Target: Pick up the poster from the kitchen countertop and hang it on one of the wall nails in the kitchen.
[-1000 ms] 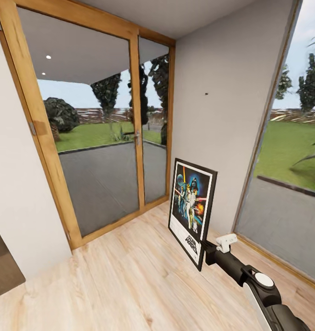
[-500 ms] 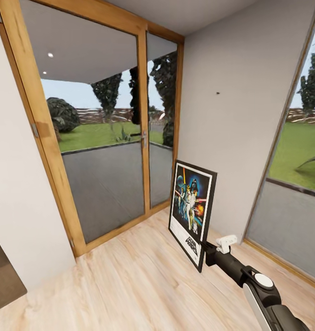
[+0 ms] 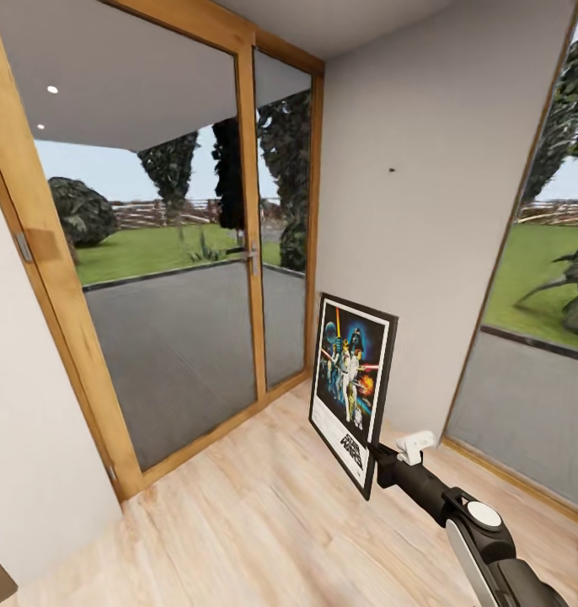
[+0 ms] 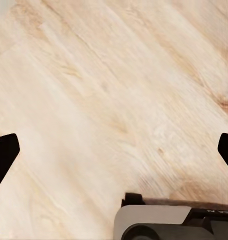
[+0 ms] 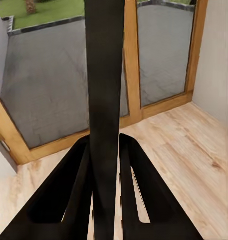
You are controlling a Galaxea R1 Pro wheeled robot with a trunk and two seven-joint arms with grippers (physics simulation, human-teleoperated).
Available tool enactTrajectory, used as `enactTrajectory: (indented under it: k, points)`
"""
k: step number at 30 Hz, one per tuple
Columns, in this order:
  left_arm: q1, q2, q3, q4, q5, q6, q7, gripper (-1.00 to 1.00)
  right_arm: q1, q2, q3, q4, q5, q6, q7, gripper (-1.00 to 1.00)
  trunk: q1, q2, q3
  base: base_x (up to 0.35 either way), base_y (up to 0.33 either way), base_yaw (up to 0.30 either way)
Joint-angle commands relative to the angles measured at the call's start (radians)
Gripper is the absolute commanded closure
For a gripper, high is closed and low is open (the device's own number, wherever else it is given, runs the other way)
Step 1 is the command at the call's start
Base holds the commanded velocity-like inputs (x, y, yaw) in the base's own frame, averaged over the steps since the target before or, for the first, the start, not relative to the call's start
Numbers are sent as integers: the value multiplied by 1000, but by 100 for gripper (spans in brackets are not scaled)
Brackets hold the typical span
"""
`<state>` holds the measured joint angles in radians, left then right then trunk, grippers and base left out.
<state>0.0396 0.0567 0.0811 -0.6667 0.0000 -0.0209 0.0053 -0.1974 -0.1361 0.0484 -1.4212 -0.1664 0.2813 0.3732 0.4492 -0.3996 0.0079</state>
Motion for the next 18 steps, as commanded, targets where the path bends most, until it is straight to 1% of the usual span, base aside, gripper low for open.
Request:
enactTrajectory:
  k: [1,4,8,15,18]
  points:
    - [1,0,0,-1,0,-2,1,-100,0,0,1,-1,-13,9,2,100,1,0,0,246,253,-250]
    - [1,0,0,-1,0,-2,0,-100,0,0,1,-1,-13,9,2,100,1,0,0,246,253,-129]
    - [1,0,1,-1,0,-2,1,-100,0,0,1,-1,-13,8,2,100,1,0,0,246,253,-40]
    - [1,0,13,-1,0,-2,0,-100,0,0,1,1,-14,8,2,100,1,0,0,246,253,-7]
    - [1,0,14,-1,0,-2,0,-100,0,0,1,1,-14,8,2,100,1,0,0,246,253,-126]
